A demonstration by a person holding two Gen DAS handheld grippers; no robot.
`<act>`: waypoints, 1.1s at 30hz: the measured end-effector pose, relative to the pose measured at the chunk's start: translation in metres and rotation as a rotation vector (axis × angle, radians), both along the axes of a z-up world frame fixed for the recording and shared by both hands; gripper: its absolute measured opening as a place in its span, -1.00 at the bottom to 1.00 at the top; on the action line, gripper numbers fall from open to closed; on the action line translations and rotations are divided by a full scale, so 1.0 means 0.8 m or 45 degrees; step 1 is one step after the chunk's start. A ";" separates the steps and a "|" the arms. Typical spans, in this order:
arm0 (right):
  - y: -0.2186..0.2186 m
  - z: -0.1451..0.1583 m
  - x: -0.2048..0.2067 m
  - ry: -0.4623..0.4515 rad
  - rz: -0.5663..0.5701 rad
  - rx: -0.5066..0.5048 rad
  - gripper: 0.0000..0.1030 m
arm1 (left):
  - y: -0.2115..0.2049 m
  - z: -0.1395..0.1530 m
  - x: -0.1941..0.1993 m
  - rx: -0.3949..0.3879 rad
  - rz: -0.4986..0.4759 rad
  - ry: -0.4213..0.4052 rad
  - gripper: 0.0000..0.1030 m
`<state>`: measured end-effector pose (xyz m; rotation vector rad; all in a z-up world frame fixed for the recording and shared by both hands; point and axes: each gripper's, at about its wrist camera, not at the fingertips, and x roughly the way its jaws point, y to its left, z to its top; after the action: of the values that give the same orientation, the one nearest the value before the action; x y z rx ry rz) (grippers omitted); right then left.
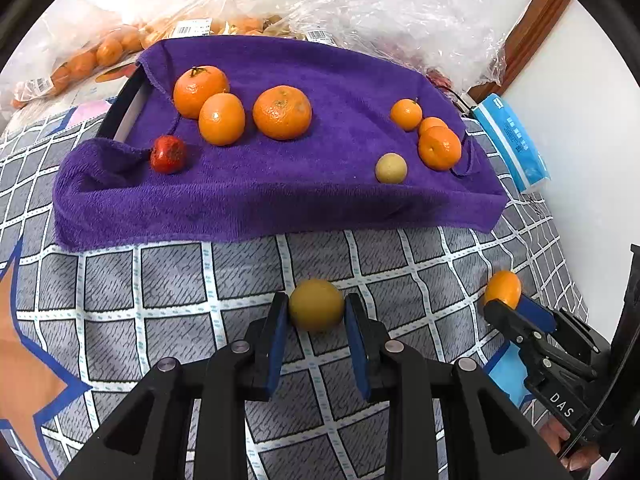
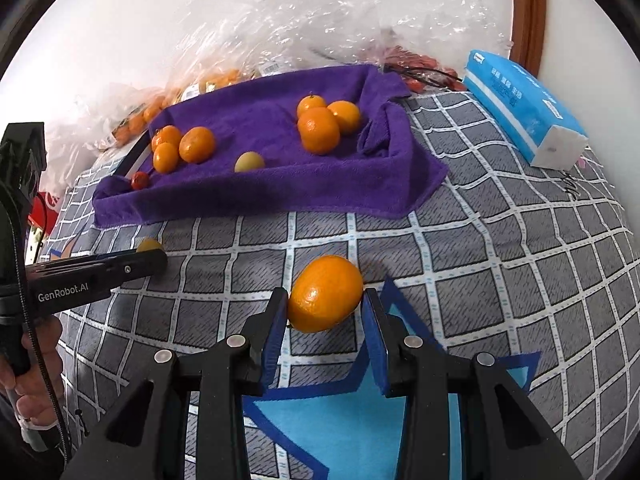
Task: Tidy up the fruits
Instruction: 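Carry the yellow-green fruit with the left gripper while the right carries the orange to the towel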
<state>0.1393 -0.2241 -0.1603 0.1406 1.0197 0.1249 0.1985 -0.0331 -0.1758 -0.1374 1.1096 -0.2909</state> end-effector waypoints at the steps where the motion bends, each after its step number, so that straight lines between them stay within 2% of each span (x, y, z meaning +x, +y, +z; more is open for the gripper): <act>1: 0.000 0.000 -0.001 0.000 0.002 -0.001 -0.28 | 0.001 0.001 -0.001 -0.002 0.001 0.002 -0.48; 11: 0.016 0.025 -0.005 -0.048 0.017 -0.019 -0.28 | 0.025 0.027 -0.018 -0.014 0.041 -0.043 -0.48; 25: 0.029 0.105 0.002 -0.213 -0.024 -0.019 -0.27 | 0.058 0.138 -0.032 -0.036 0.046 -0.263 -0.48; 33: 0.030 0.138 0.013 -0.277 -0.044 -0.019 -0.27 | 0.079 0.176 -0.037 -0.047 0.080 -0.348 -0.48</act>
<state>0.1494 -0.2004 -0.0497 0.1283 0.8004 0.0987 0.1692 0.0298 -0.0353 -0.1601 0.8275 -0.2651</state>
